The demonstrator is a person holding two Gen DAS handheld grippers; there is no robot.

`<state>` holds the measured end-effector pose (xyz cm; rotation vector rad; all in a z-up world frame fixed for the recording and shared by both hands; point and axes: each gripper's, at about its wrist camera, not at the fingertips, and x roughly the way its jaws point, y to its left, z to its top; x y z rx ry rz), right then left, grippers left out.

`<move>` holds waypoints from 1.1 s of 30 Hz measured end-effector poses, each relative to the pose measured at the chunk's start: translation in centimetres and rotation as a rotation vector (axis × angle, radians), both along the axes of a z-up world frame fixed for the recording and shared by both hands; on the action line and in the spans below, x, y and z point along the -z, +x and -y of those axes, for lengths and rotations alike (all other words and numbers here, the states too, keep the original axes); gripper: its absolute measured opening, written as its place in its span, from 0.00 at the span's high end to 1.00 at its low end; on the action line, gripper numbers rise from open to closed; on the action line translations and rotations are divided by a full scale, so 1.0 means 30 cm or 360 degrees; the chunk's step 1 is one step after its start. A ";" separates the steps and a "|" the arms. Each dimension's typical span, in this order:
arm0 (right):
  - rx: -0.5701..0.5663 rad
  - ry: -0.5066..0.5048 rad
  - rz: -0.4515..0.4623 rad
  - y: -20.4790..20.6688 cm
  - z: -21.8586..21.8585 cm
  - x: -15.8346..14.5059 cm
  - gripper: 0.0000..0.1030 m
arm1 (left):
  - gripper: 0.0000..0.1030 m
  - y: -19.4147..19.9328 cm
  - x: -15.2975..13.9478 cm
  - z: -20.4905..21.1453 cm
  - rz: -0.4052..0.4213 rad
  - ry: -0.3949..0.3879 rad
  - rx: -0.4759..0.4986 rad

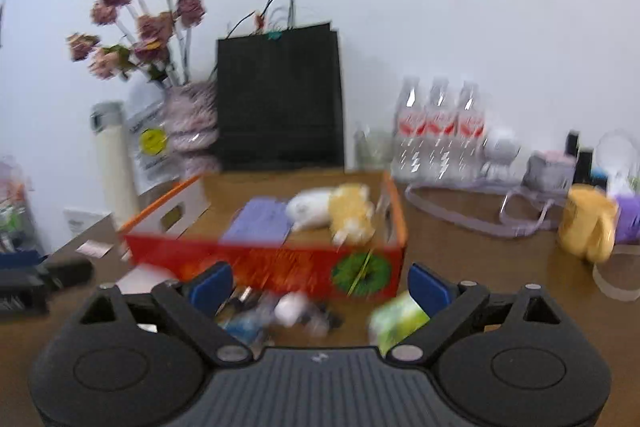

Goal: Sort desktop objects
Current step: 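Withdraw both open tools from the box back over the table, then grasp the round white tin with the left tool while the right tool grasps the red rose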

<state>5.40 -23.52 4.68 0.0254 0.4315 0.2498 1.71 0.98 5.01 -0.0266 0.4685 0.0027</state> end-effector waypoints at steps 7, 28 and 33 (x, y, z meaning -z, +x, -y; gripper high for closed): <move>-0.0066 -0.0057 -0.0117 -0.191 -0.041 0.110 0.08 | 0.00 -0.177 0.105 -0.006 -0.0066 0.0006 0.0102; -0.0253 -0.0023 -0.0351 -0.460 -0.033 0.183 0.12 | 0.19 -0.306 0.142 0.010 -0.0249 0.0107 0.0187; -0.0296 0.0035 -0.0353 -0.429 -0.050 0.180 0.28 | 0.26 -0.232 0.157 0.029 -0.0295 0.0047 0.0236</move>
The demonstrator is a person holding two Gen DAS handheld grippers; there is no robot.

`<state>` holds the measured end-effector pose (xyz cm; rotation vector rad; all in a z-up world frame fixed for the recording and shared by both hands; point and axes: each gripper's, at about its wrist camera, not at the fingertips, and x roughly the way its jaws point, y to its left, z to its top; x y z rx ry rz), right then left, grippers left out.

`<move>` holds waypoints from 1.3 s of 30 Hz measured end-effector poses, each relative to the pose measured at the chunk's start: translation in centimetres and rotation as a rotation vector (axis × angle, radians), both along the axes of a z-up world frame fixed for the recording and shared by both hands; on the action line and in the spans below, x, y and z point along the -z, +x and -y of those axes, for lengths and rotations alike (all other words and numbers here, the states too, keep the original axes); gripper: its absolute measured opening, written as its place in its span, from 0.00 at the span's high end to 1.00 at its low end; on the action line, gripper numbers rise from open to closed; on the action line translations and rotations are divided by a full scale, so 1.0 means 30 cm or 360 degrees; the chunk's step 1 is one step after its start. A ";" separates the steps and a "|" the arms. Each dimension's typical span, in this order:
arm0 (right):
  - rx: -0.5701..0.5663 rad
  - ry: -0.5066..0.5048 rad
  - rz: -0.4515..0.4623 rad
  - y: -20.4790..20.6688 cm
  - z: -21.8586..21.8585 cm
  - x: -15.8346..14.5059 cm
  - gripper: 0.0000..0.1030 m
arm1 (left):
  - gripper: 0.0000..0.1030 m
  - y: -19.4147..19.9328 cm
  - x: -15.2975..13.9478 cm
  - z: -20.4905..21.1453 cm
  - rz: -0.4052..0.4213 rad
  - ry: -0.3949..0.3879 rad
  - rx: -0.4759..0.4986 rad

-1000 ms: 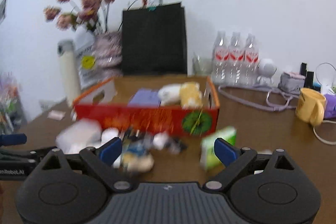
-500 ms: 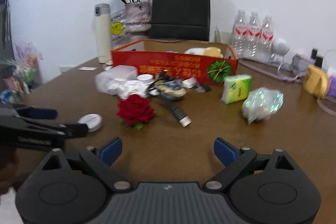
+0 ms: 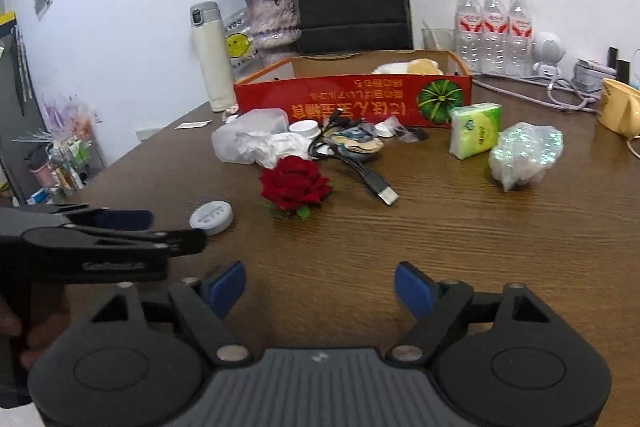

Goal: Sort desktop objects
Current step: 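Grasp the round white tin with the left tool while the right tool grasps the red rose, then carry the tin and rose into the orange box and open both tools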

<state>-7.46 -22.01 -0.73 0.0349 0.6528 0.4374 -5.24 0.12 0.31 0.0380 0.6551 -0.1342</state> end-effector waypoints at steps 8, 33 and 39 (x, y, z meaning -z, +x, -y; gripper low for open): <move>-0.0026 -0.0026 -0.0007 0.095 -0.039 -0.002 0.30 | 0.57 0.054 0.019 0.025 0.0013 0.0016 -0.0007; -0.0120 -0.0034 0.0078 0.233 -0.130 -0.042 0.62 | 0.61 0.023 -0.045 -0.029 0.0095 -0.0033 -0.0070; -0.0061 -0.0032 -0.0012 0.252 -0.120 -0.003 0.32 | 0.61 0.012 -0.035 -0.019 0.0077 -0.0030 -0.0063</move>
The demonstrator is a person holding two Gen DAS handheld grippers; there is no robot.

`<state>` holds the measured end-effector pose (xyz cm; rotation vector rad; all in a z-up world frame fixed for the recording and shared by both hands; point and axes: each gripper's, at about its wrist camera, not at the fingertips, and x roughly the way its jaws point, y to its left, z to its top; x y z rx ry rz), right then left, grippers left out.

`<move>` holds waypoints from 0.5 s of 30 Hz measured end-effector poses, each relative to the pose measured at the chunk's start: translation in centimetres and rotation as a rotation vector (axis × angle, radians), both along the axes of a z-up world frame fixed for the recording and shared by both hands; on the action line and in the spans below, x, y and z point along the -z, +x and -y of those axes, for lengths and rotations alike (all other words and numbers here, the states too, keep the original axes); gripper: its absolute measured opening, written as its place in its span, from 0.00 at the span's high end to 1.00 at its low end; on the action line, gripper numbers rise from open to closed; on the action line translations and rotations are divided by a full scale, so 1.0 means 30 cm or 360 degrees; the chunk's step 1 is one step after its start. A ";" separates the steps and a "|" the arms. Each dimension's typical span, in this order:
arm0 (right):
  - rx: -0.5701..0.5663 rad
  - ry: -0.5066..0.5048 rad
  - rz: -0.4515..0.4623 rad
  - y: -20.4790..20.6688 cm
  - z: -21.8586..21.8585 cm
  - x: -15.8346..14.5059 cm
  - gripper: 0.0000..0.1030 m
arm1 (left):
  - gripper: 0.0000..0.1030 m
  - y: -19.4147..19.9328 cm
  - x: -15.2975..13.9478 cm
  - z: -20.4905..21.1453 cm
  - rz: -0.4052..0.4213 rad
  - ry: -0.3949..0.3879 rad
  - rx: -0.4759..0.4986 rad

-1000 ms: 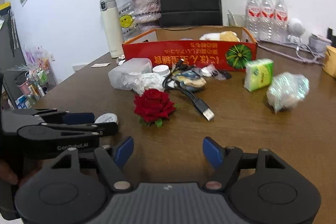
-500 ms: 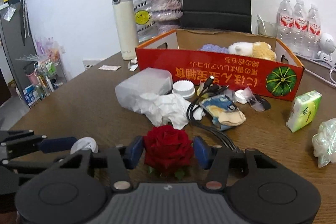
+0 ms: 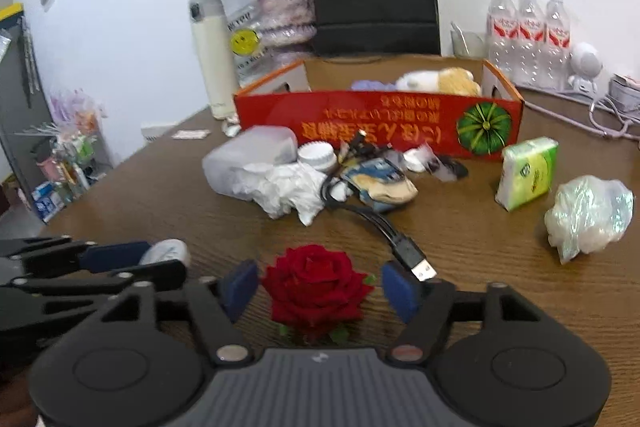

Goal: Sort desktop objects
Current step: 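Carry the tin and rose into the orange box and open both tools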

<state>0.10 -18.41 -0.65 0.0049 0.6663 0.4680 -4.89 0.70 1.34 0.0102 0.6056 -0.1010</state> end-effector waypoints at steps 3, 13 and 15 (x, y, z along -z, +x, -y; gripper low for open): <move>-0.0019 0.0036 -0.0049 0.029 -0.006 0.026 0.39 | 0.61 -0.001 -0.001 -0.013 0.0001 0.0007 -0.0020; -0.0052 0.0047 0.0153 -0.012 -0.009 -0.078 0.60 | 0.61 0.049 -0.066 -0.037 0.0065 -0.0049 -0.0018; -0.0055 0.0044 0.0218 0.015 0.002 -0.143 0.60 | 0.61 0.103 -0.115 -0.047 0.0114 -0.0115 0.0046</move>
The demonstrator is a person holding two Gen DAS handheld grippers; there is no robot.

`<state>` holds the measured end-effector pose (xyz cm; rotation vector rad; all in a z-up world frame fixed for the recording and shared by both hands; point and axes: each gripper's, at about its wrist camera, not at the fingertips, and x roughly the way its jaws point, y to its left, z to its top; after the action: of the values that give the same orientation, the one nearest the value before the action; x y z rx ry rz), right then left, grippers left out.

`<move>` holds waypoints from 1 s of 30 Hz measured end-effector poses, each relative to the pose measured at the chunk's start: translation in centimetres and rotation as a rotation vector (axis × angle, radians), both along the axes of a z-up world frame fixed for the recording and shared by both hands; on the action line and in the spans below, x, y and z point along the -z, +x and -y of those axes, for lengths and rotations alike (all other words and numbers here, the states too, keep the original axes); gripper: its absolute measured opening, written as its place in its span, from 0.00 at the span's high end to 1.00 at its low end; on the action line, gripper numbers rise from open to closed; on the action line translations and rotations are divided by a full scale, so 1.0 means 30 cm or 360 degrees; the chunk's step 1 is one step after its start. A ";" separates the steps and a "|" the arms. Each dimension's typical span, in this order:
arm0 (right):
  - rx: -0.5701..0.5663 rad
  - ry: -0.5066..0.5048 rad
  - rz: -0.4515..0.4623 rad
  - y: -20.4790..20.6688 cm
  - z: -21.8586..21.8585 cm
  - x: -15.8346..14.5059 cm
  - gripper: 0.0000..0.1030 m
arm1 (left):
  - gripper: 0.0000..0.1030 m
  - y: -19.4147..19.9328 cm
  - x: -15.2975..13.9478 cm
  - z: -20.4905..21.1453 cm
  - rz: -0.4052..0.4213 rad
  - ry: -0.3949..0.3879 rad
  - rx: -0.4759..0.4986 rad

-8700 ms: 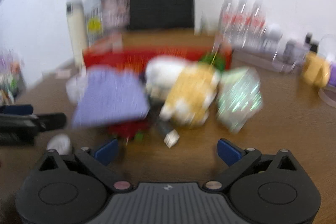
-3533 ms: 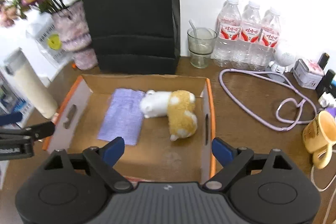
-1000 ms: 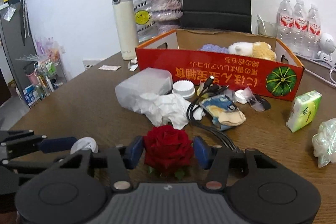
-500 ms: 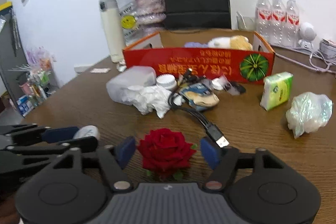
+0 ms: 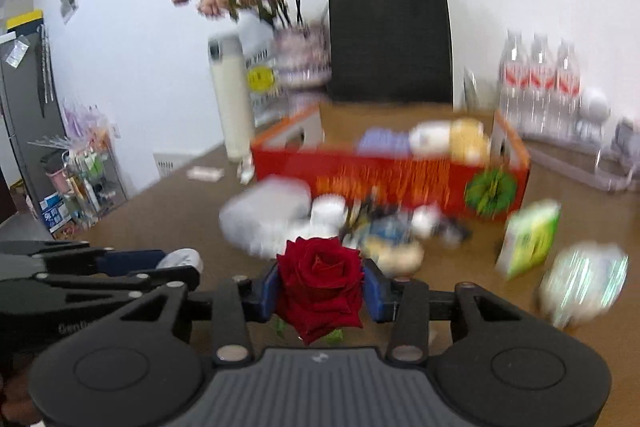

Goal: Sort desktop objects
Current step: 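Carry the tin and rose into the orange box and open both tools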

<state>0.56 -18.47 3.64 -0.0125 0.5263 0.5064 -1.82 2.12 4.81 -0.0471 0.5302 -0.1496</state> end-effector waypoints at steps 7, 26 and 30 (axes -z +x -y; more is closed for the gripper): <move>0.0061 -0.0008 0.0087 0.232 0.045 -0.180 0.60 | 0.61 0.254 -0.124 0.007 0.0129 0.0013 0.0004; 0.0190 -0.0412 -0.0672 1.164 -0.075 -0.002 0.58 | 0.61 1.242 -0.020 -0.009 -0.0397 0.0258 -0.0192; 0.0193 -0.0499 -0.0711 1.194 -0.099 0.057 0.52 | 0.57 1.277 0.020 0.020 -0.0431 0.0378 -0.0145</move>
<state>36.37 -15.50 1.92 -0.1691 1.0346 0.3017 36.48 1.54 4.20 0.1418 0.8114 0.0101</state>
